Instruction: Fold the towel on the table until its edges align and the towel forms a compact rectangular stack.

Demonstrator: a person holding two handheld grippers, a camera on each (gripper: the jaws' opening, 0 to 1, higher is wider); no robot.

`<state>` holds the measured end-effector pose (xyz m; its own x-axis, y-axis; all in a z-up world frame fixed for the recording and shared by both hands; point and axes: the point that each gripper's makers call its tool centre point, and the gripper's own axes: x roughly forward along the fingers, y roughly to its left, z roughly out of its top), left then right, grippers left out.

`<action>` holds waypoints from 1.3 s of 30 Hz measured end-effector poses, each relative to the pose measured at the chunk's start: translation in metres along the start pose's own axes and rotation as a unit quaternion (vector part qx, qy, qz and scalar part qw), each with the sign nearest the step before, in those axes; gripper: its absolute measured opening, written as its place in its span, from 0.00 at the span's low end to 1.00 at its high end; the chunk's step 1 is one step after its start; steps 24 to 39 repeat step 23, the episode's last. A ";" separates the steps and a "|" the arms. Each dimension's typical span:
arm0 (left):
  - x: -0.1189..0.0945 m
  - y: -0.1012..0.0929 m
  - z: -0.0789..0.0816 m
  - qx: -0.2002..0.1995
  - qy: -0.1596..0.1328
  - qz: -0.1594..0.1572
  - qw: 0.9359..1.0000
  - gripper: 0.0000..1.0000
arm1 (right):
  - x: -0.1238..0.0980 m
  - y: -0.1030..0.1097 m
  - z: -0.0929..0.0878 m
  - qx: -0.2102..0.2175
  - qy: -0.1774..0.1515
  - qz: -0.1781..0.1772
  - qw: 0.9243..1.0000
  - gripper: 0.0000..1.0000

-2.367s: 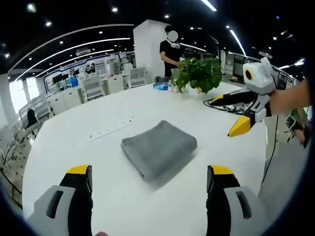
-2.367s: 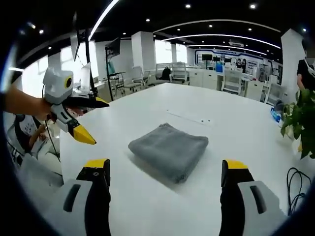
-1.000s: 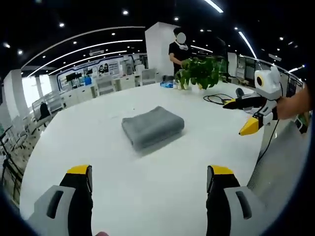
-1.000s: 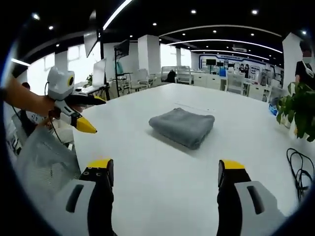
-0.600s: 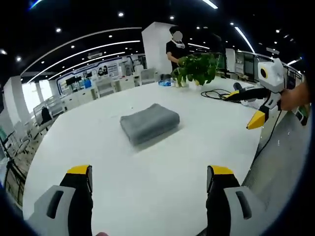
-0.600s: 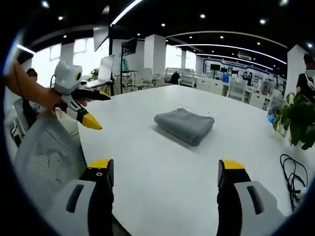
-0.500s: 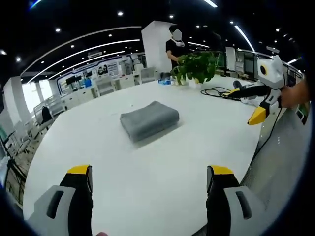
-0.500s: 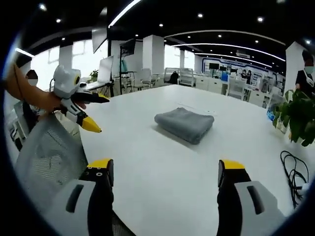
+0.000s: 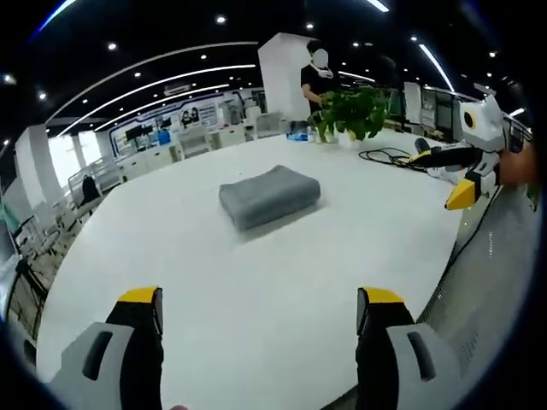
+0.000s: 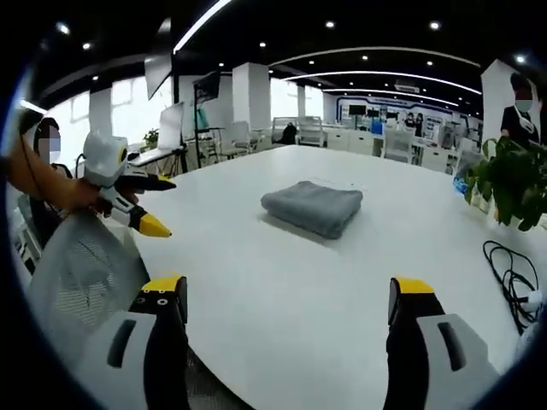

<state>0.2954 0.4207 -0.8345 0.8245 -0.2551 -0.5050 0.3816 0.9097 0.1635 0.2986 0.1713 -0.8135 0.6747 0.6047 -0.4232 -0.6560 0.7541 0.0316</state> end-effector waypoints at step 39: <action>-0.002 0.009 -0.002 -0.037 -0.002 0.016 0.999 0.95 | 0.001 -0.007 -0.004 0.006 0.011 -0.013 1.000 0.99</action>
